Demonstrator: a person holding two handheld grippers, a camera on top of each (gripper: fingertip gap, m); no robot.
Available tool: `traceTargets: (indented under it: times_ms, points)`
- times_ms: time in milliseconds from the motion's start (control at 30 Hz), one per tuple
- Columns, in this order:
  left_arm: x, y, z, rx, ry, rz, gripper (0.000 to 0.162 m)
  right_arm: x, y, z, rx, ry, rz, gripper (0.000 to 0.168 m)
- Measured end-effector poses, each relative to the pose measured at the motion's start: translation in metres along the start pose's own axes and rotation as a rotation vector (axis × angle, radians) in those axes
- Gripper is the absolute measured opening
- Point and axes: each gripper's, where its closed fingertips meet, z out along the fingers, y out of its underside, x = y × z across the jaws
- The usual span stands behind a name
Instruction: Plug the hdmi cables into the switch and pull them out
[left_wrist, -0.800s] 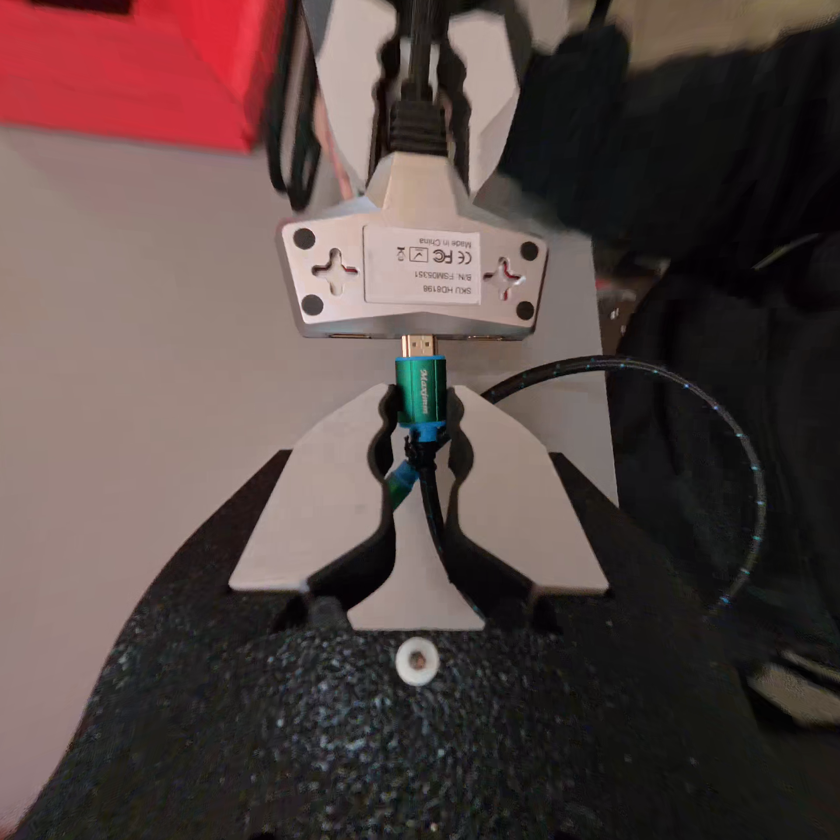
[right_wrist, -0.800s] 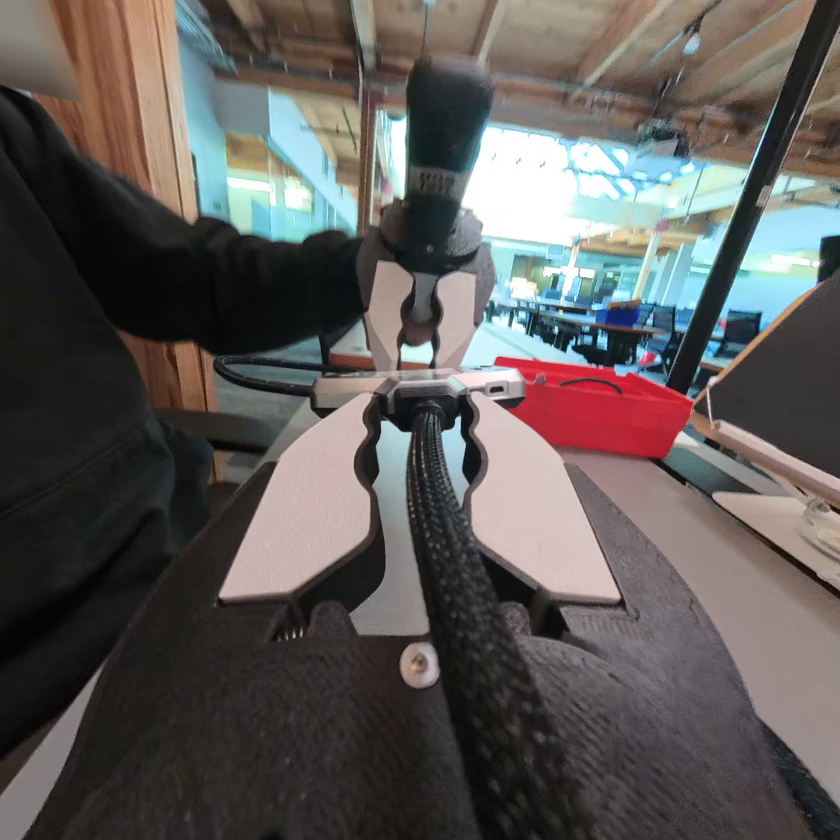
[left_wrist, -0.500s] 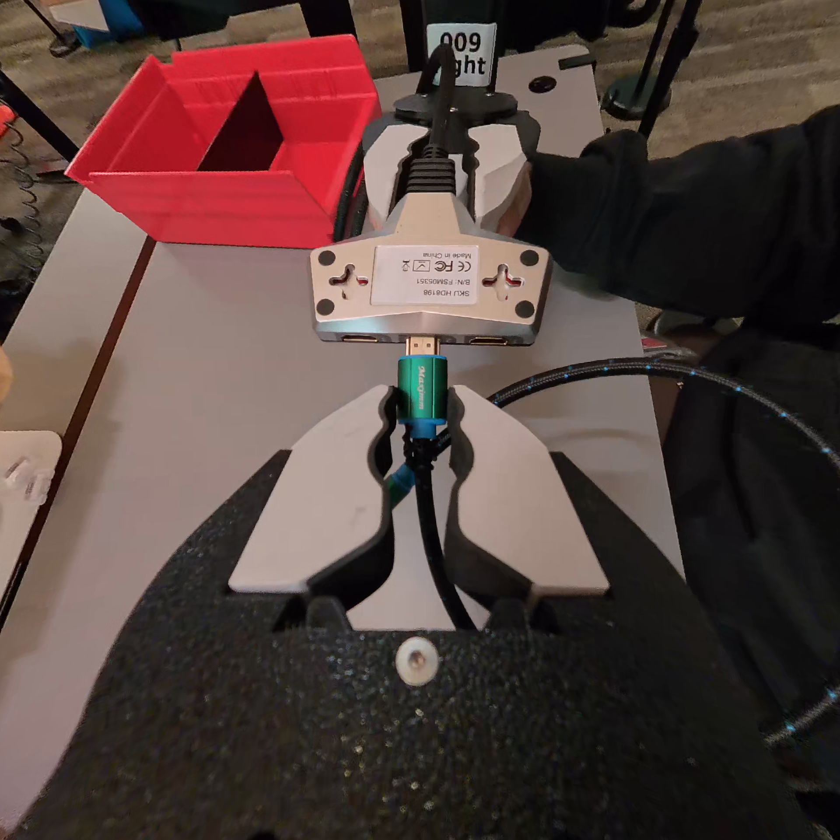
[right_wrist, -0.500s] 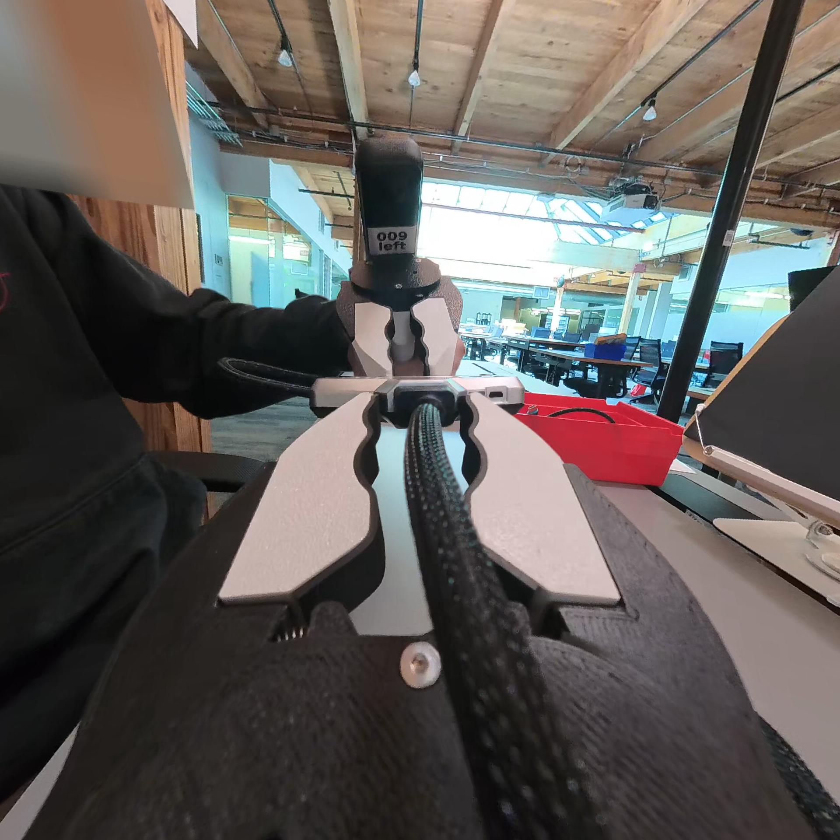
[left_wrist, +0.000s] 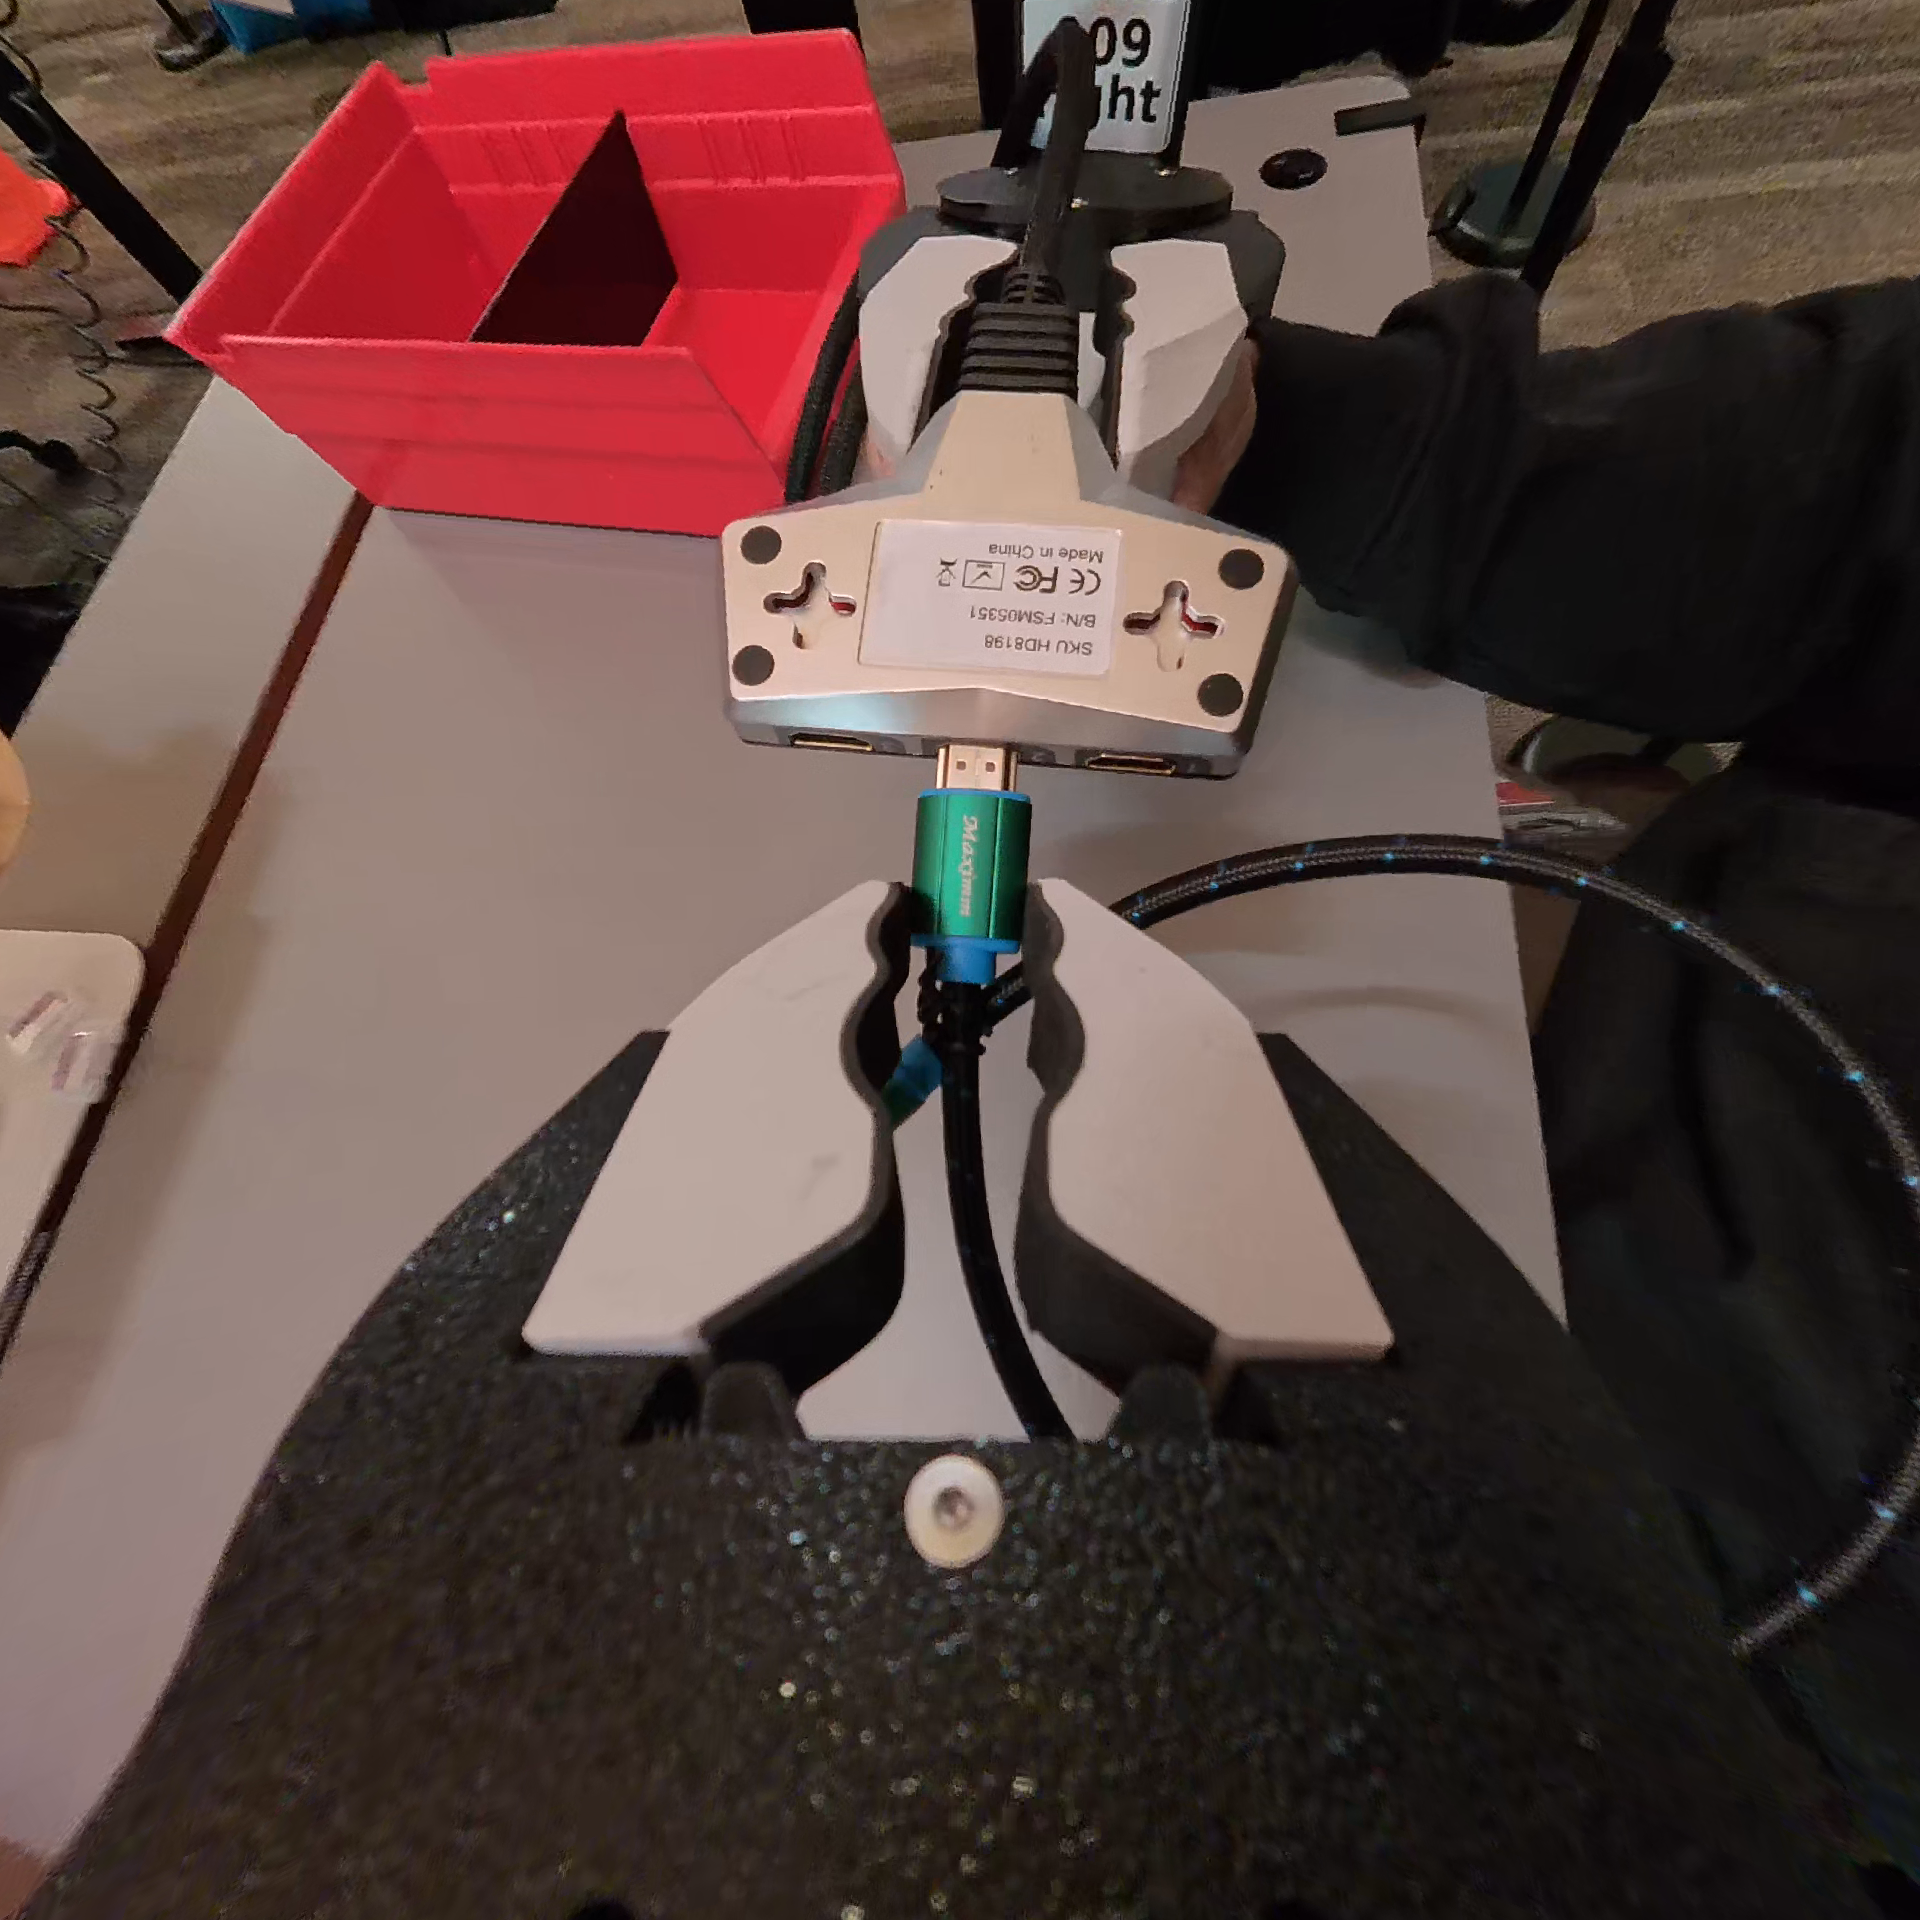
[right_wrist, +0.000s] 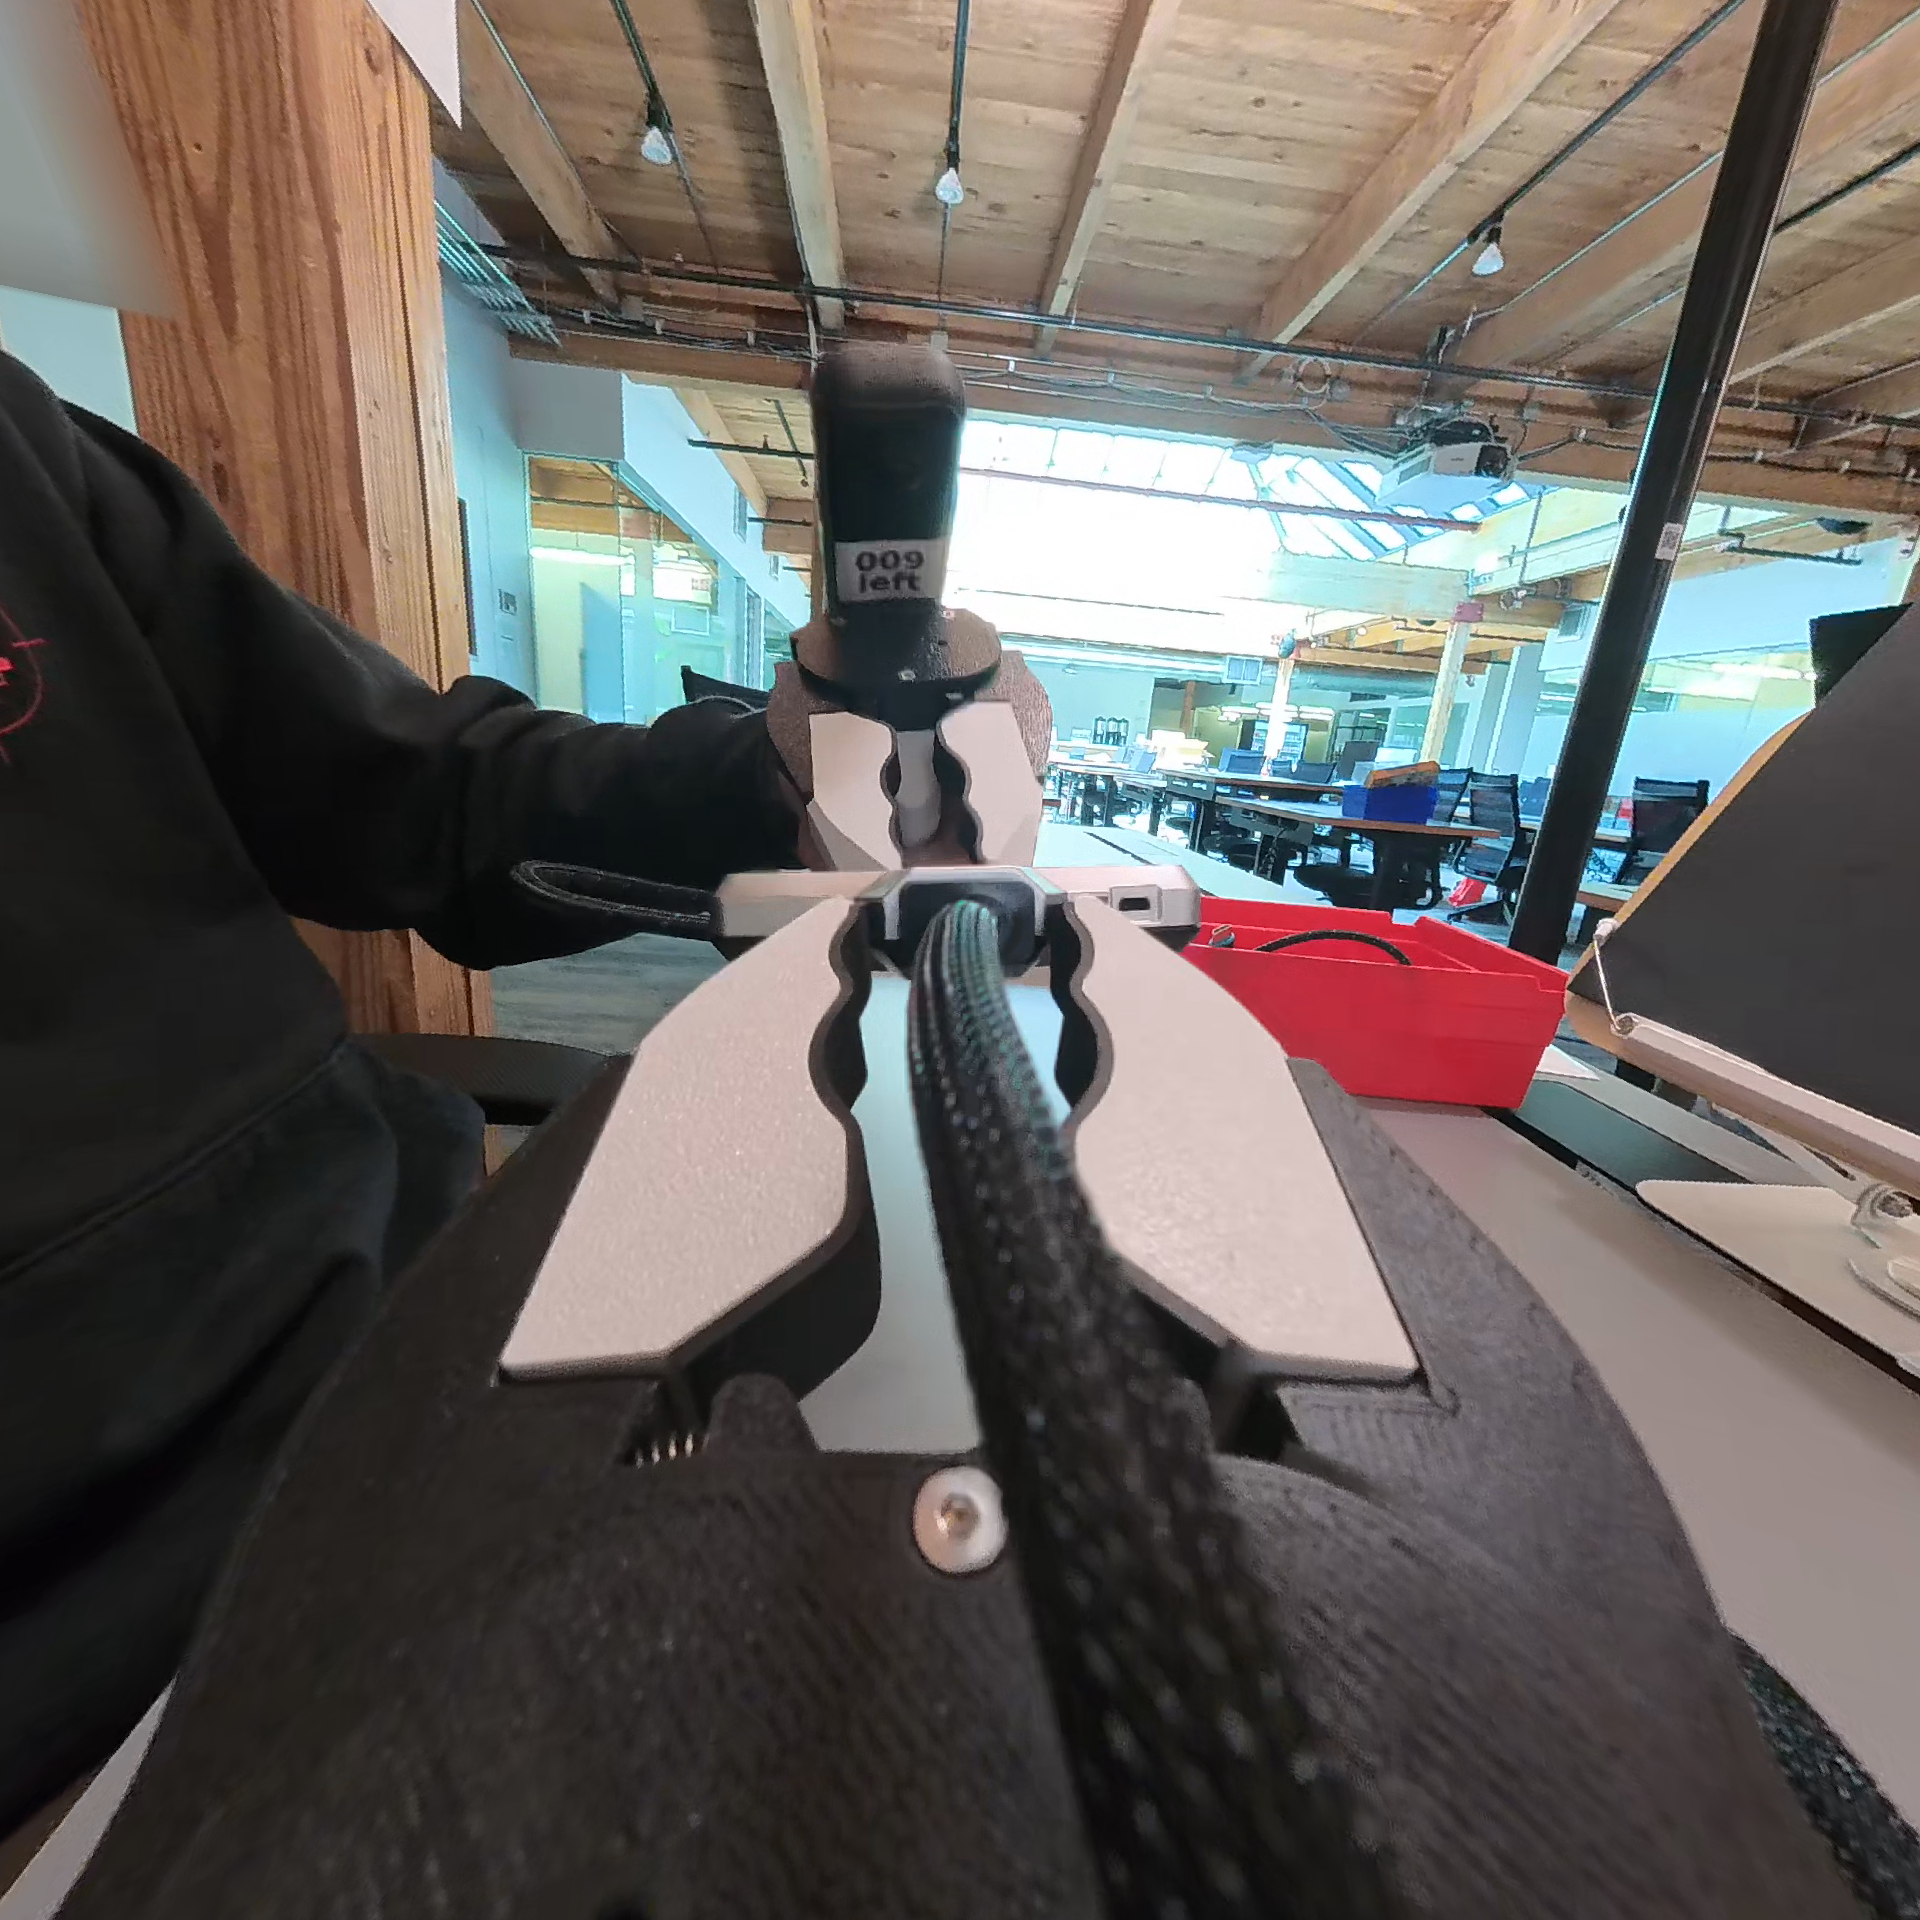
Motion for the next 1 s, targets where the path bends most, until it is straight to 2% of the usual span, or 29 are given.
traceTargets:
  times_ms: [167,500,567,700,1000]
  points:
    - [0.000,-0.009,-0.009,0.052,-0.024,0.044,0.020,-0.002,0.003,-0.001,-0.047,-0.005,0.015,0.035]
    - [0.001,0.003,-0.006,-0.130,-0.010,0.172,0.019,-0.005,0.011,0.002,-0.102,-0.018,0.039,0.035]
    - [0.003,0.003,-0.002,-0.102,0.012,0.153,0.019,-0.006,0.010,0.001,-0.098,-0.023,0.043,0.035]
    - [0.001,-0.015,-0.009,0.080,0.040,0.070,0.019,-0.004,0.005,-0.003,-0.054,-0.019,0.049,0.035]
    - [0.004,-0.009,-0.010,0.186,0.080,-0.010,0.019,-0.005,0.009,0.001,-0.042,-0.029,0.060,0.035]
